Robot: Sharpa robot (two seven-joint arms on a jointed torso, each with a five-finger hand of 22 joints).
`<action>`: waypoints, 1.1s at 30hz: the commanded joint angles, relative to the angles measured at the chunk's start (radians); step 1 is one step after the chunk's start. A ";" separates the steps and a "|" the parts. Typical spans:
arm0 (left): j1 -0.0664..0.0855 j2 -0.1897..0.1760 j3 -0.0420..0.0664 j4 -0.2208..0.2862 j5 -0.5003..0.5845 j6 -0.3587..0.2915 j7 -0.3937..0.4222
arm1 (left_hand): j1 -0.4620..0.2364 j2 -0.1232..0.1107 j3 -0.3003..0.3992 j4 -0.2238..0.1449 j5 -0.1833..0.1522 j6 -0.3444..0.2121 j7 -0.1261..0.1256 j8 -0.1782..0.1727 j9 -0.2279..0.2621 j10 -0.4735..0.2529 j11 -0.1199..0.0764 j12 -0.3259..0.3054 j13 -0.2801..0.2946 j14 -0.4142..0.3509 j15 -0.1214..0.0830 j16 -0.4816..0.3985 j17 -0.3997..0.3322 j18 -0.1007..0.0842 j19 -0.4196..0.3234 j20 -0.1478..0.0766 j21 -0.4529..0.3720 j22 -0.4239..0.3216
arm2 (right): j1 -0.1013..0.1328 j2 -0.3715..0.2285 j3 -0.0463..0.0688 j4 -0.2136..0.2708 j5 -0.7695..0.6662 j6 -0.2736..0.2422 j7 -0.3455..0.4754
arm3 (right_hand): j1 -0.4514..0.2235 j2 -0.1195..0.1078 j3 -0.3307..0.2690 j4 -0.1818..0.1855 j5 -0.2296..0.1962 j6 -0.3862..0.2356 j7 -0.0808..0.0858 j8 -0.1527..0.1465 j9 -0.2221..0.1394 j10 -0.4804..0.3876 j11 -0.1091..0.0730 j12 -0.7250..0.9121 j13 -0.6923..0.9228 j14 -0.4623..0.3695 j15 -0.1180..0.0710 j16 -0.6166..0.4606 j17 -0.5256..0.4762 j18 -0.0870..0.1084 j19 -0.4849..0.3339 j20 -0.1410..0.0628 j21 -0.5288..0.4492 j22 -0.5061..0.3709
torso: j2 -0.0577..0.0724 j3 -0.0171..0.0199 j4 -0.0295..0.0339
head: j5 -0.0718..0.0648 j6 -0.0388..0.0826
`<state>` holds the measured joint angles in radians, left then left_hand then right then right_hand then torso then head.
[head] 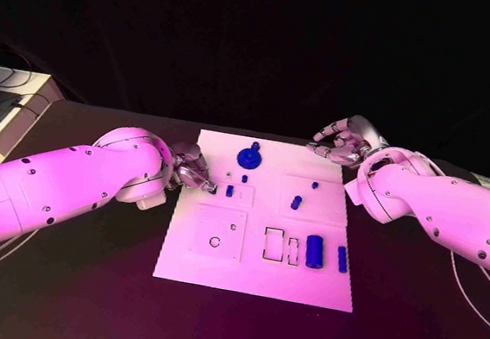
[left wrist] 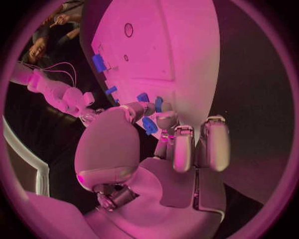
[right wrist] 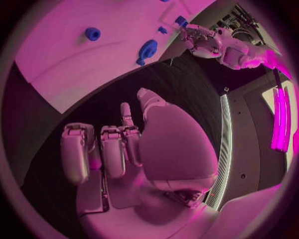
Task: Assemble the parts on the task board
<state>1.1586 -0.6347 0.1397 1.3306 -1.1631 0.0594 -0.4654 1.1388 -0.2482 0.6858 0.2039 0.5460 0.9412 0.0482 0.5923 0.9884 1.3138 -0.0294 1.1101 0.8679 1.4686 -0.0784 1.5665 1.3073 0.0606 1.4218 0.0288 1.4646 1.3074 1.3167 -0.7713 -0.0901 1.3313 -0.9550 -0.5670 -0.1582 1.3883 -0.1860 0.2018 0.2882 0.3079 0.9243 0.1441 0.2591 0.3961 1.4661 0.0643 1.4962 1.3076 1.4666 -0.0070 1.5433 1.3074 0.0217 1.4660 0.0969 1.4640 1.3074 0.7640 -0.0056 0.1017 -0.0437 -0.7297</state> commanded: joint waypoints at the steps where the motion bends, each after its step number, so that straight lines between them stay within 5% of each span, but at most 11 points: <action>1: 0.002 0.011 -0.002 -0.010 0.025 0.051 -0.016 | 0.001 0.007 0.191 -0.199 0.002 0.012 -0.003 -0.002 -0.001 0.005 -0.002 -0.006 0.000 0.102 -0.007 0.004 0.264 -0.008 0.002 -0.003 0.005 0.051 | 0.000 0.001 0.000 0.000 -0.011 0.006 0.006 | -0.008 0.003 0.005 -0.002 0.005 -0.010 0.000 0.007 0.001 0.040 -0.003 -0.005 0.196 0.081 -0.003 -0.005 0.166 0.006 0.053 -0.003 -0.006 0.201 | -0.001 0.0007 0.0005 | 0.000 -0.001; 21: 0.018 0.051 -0.003 -0.062 0.034 0.139 -0.038 | -0.013 0.015 0.162 -0.187 -0.001 0.029 -0.008 -0.011 -0.003 0.031 -0.005 0.012 0.027 0.102 -0.007 0.004 0.264 -0.009 0.005 -0.002 0.006 0.056 | 0.000 0.002 0.000 0.000 -0.013 0.006 0.005 | -0.008 0.002 0.007 -0.003 0.006 -0.010 0.000 0.007 0.003 0.039 -0.003 -0.005 0.195 0.081 -0.004 -0.006 0.165 0.006 0.052 -0.003 -0.007 0.200 | -0.001 -0.0004 0.0006 | 0.004 0.000; 33: 0.020 0.061 -0.003 -0.070 0.032 0.125 -0.041 | -0.033 0.041 0.139 -0.165 -0.001 0.054 -0.017 -0.023 -0.009 0.054 -0.011 0.023 0.046 0.102 -0.012 0.004 0.264 -0.011 0.010 -0.003 0.009 0.065 | 0.000 0.002 0.000 -0.001 -0.013 0.005 0.005 | -0.007 0.002 0.009 -0.004 0.009 -0.011 0.000 0.007 0.004 0.040 -0.003 -0.005 0.195 0.081 -0.004 -0.005 0.165 0.006 0.052 -0.003 -0.008 0.200 | 0.000 -0.0010 0.0009 | 0.006 0.001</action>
<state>1.1852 -0.5794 0.1419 1.2605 -1.1384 0.1554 -0.4946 1.1049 -0.2158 0.6759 0.1941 0.5439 0.9874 0.0336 0.5723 0.9799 1.3640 -0.0410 1.1299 0.9133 1.4650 -0.0820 1.5665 1.3078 0.0606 1.4257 0.0250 1.4687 1.3073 1.3169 -0.7697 -0.0901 1.3302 -0.9568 -0.5670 -0.1585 1.3884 -0.1859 0.2045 0.2854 0.3119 0.9179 0.1430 0.2628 0.3988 1.4661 0.0643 1.4962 1.3081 1.4667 -0.0070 1.5433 1.3074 0.0216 1.4660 0.0969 1.4600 1.3081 0.7629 -0.0065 0.1026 -0.0384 -0.7292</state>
